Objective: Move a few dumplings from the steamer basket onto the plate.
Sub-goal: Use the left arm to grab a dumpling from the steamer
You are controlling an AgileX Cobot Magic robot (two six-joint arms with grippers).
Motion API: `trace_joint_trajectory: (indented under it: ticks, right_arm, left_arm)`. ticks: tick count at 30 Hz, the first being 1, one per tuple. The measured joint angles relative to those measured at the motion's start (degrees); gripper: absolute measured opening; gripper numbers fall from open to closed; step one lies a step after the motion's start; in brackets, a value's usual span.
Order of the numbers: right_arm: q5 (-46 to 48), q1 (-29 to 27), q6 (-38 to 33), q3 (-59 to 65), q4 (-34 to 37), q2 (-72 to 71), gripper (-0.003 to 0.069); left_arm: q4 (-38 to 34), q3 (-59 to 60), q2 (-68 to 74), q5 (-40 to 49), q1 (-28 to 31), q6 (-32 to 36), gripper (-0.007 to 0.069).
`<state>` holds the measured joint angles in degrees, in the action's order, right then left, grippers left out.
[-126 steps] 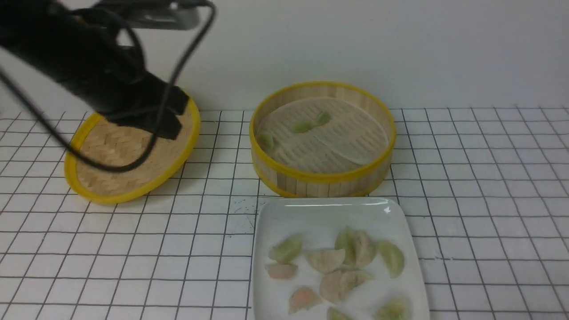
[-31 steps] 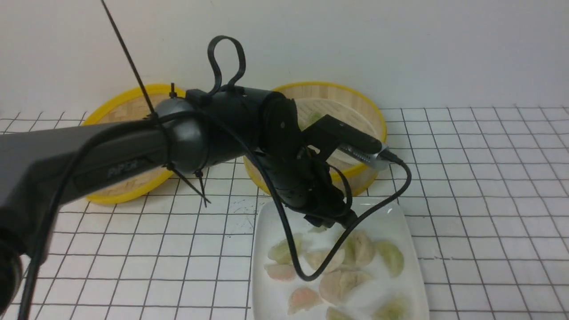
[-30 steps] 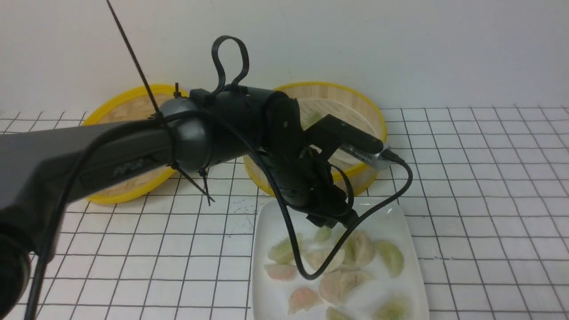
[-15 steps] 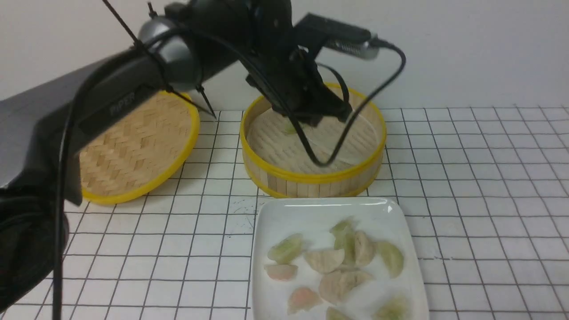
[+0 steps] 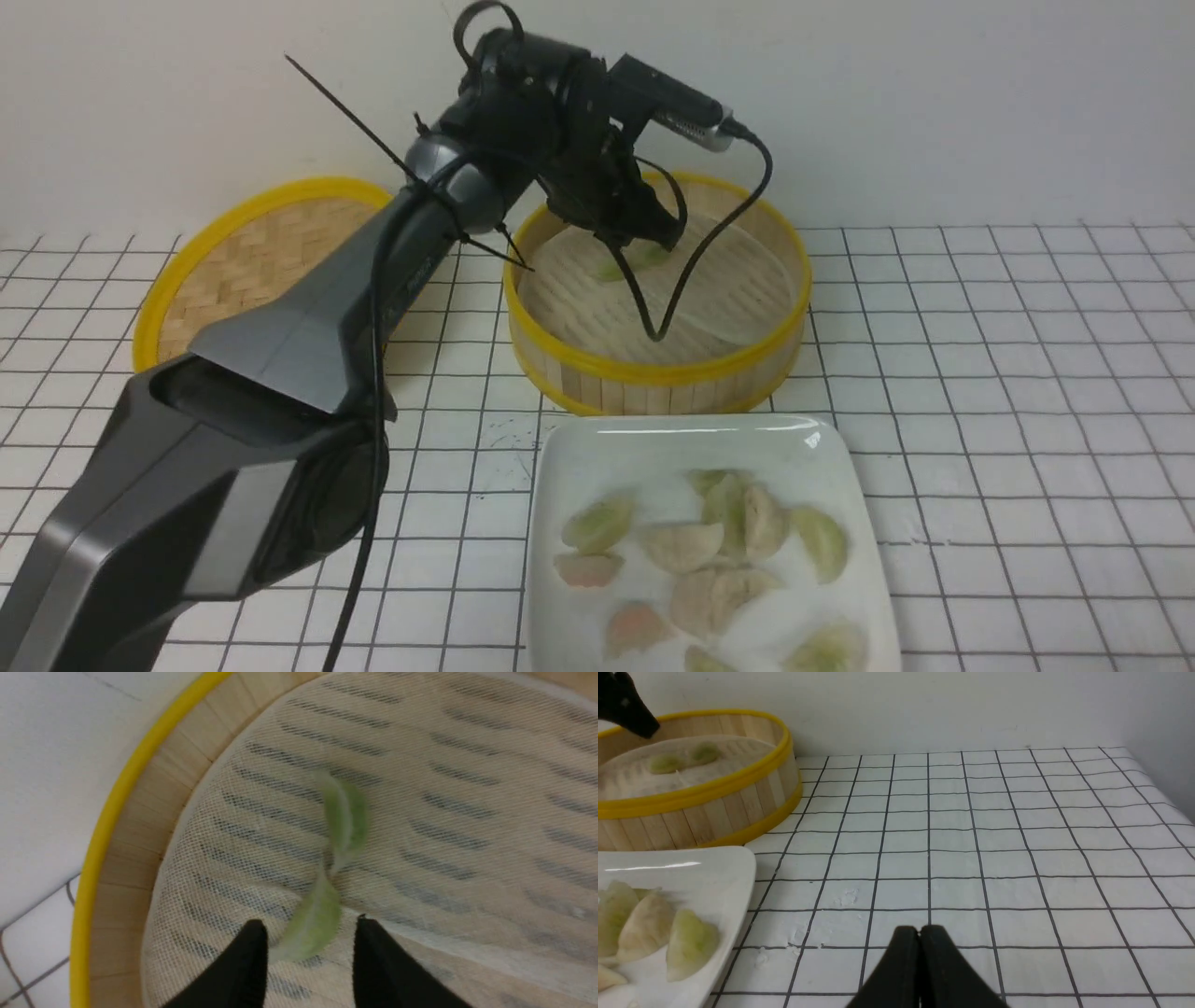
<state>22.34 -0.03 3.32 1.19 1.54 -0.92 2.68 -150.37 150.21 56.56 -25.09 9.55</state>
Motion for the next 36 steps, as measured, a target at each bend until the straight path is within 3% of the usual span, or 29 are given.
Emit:
trace_joint_trajectory:
  ticks: [3, 6, 13, 17, 21, 36]
  right_arm:
    - [0.0, 0.0, 0.0, 0.0, 0.0, 0.0, -0.0015]
    - [0.0, 0.0, 0.0, 0.0, 0.0, 0.0, -0.0015]
    - [0.0, 0.0, 0.0, 0.0, 0.0, 0.0, -0.0015]
    - [0.0, 0.0, 0.0, 0.0, 0.0, 0.0, -0.0015]
    - [0.0, 0.0, 0.0, 0.0, 0.0, 0.0, -0.0015]
    - [0.1, 0.0, 0.0, 0.0, 0.0, 0.0, -0.0015]
  left_arm:
    - [-0.2, -0.1, 2.1, -1.3, 1.1, 1.1, 0.0393]
    - [-1.3, -0.1, 3.1, -1.8, 1.7, 4.0, 0.0447]
    - [-4.8, -0.7, 5.4, -5.9, 2.2, 15.0, 0.0461]
    - [-6.2, -1.2, 6.3, -6.7, 2.2, 16.3, 0.0378]
    - [-7.1, -1.2, 5.8, -5.7, 2.2, 13.8, 0.0127]
    - [-10.1, -0.2, -8.8, 14.0, 2.2, 10.4, 0.0134]
